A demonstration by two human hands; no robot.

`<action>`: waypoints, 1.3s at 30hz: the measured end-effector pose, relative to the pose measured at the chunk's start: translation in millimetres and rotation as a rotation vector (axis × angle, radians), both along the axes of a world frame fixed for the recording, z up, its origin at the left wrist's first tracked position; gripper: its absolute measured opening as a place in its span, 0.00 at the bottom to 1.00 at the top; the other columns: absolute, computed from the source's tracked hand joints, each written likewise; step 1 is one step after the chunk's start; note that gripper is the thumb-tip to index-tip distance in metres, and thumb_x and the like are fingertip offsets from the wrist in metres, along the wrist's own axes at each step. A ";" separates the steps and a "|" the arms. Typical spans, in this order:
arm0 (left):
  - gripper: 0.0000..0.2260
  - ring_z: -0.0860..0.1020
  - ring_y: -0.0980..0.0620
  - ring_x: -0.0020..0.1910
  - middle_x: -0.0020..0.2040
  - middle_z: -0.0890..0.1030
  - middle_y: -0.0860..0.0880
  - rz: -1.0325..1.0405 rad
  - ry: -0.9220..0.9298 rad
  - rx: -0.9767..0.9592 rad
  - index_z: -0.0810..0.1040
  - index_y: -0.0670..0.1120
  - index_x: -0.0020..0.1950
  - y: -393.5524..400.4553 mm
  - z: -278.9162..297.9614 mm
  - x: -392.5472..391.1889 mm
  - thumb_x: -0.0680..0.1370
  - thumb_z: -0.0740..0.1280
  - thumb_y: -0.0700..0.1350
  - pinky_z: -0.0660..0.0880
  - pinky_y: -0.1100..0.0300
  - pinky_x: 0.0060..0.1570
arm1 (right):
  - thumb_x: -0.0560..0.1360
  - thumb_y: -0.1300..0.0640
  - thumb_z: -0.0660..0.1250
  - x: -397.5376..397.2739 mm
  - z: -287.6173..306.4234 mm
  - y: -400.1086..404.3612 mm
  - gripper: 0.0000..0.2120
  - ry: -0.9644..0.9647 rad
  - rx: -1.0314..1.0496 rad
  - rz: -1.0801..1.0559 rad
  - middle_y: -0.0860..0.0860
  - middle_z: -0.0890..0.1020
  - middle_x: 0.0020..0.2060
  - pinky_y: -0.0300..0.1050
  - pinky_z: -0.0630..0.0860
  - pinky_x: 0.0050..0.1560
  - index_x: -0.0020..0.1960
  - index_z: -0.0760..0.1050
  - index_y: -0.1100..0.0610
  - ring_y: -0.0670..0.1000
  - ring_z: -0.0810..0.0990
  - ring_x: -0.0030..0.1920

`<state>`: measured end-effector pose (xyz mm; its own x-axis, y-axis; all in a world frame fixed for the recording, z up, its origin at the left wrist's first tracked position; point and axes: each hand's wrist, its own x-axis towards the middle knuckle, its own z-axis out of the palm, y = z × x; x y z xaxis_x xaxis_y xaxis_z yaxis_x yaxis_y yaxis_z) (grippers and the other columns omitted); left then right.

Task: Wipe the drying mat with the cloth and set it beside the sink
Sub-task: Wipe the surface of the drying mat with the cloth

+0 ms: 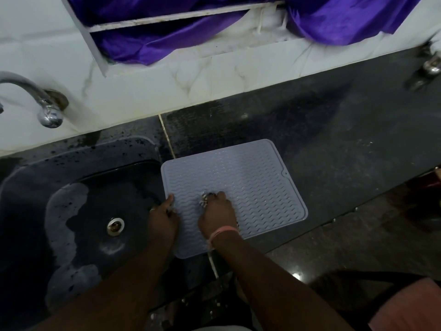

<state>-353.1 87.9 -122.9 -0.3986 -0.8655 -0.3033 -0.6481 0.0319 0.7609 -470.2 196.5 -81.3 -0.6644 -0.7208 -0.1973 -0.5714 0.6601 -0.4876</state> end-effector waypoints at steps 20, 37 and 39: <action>0.24 0.73 0.47 0.67 0.71 0.74 0.43 0.052 0.159 0.067 0.73 0.47 0.72 12.6 12.1 5.9 0.77 0.72 0.41 0.70 0.50 0.68 | 0.73 0.56 0.61 -25.0 -11.7 38.9 0.22 0.124 -0.024 -0.251 0.57 0.74 0.57 0.51 0.78 0.53 0.66 0.72 0.58 0.56 0.76 0.51; 0.17 0.80 0.53 0.48 0.54 0.81 0.48 0.067 0.226 0.272 0.76 0.41 0.66 30.2 18.1 35.3 0.77 0.71 0.36 0.78 0.56 0.52 | 0.77 0.55 0.63 -89.9 14.4 92.9 0.13 0.141 0.039 -0.508 0.61 0.73 0.58 0.53 0.75 0.55 0.59 0.76 0.59 0.63 0.78 0.52; 0.14 0.79 0.50 0.48 0.55 0.82 0.45 0.091 0.204 0.263 0.78 0.39 0.62 31.9 21.2 35.0 0.77 0.71 0.36 0.76 0.60 0.47 | 0.77 0.55 0.62 -105.3 6.9 103.6 0.14 0.149 0.100 -0.538 0.64 0.72 0.61 0.53 0.75 0.55 0.59 0.77 0.59 0.65 0.79 0.53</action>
